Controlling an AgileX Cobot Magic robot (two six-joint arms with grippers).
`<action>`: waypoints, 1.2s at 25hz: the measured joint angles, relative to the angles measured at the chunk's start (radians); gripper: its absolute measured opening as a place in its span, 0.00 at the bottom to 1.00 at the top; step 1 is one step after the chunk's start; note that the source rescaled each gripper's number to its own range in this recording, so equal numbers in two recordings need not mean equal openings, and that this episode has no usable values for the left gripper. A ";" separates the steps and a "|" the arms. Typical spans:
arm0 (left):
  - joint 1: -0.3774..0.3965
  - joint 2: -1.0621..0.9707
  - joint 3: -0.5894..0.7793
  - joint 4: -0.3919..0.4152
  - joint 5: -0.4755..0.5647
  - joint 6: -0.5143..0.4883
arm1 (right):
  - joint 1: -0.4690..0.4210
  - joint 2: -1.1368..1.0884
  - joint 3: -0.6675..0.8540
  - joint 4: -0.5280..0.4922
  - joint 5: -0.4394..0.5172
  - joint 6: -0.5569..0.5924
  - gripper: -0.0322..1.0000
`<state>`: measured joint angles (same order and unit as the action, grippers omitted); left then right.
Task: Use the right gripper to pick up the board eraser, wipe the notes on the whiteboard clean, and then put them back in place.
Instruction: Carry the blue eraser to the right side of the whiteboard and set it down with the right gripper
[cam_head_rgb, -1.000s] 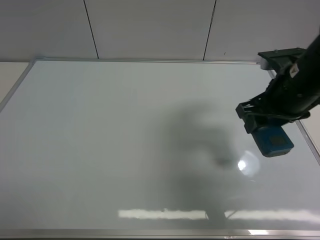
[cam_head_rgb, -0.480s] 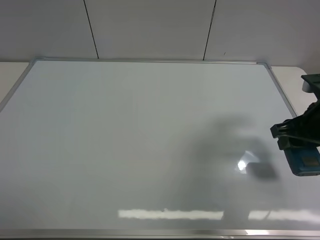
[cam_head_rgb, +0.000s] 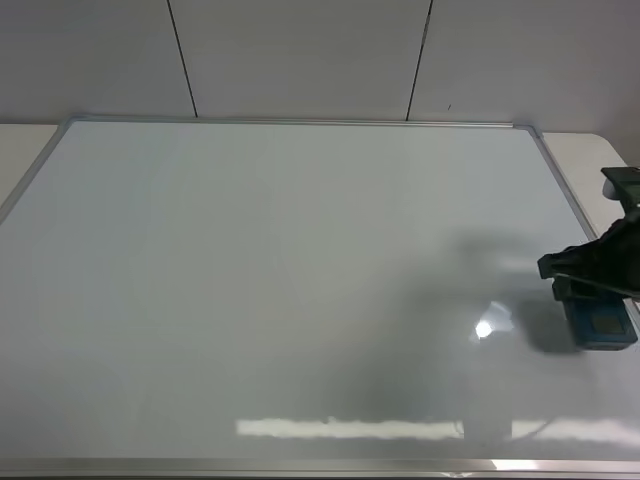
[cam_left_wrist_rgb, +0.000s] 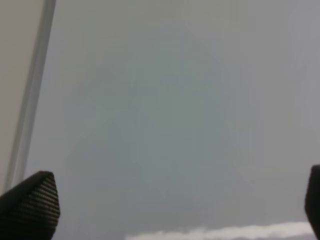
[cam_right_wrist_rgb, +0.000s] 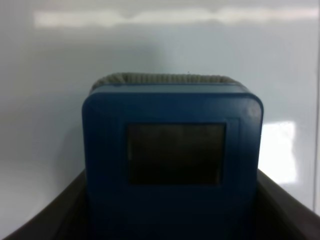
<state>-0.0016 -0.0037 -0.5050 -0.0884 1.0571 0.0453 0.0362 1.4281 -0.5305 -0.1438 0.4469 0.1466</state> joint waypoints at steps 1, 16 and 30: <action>0.000 0.000 0.000 0.000 0.000 0.000 | 0.000 0.029 0.000 0.000 -0.026 0.000 0.04; 0.000 0.000 0.000 0.000 0.000 0.000 | 0.000 0.187 -0.001 0.025 -0.134 -0.011 0.04; 0.000 0.000 0.000 0.000 0.000 0.000 | 0.000 0.188 -0.028 0.045 -0.106 -0.031 0.94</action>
<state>-0.0016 -0.0037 -0.5050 -0.0884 1.0571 0.0453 0.0362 1.6161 -0.5590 -0.0986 0.3408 0.1157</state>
